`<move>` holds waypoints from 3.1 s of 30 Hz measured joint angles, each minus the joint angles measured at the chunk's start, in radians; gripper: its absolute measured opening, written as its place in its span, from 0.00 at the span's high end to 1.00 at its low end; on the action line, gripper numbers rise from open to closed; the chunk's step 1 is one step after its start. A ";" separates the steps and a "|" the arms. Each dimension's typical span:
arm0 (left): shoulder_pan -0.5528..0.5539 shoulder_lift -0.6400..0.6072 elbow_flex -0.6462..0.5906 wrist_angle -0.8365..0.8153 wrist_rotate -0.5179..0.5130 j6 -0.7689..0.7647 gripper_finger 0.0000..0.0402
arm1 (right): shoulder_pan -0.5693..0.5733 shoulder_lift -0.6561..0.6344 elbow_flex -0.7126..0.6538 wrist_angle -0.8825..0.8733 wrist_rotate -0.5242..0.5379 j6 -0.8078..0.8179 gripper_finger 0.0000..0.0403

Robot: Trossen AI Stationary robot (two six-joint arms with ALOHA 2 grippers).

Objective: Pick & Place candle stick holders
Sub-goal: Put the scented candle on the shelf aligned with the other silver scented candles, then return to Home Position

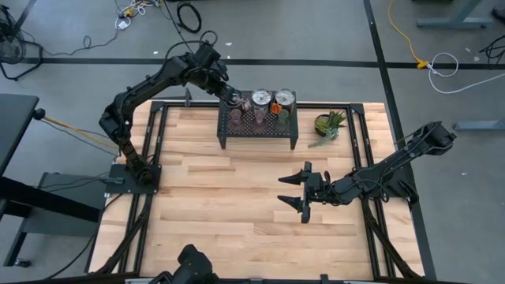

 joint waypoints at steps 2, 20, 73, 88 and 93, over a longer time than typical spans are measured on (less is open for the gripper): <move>-0.001 0.000 0.000 0.003 0.000 0.000 0.96 | 0.000 0.000 0.000 0.000 0.000 -0.001 0.33; -0.027 0.000 0.000 0.042 -0.006 -0.001 0.95 | 0.000 0.000 0.000 0.000 0.000 -0.001 0.33; -0.023 -1.638 -1.107 0.307 0.412 0.209 0.71 | -0.171 -0.758 -0.265 -0.285 0.182 -0.189 0.33; -0.099 -1.647 -1.502 0.850 0.218 -0.066 0.71 | -0.247 -0.656 -0.690 0.285 0.163 -0.139 0.33; -0.206 -1.624 -1.660 1.015 0.068 -0.112 0.71 | -0.266 -0.603 -0.690 0.341 0.155 -0.100 0.33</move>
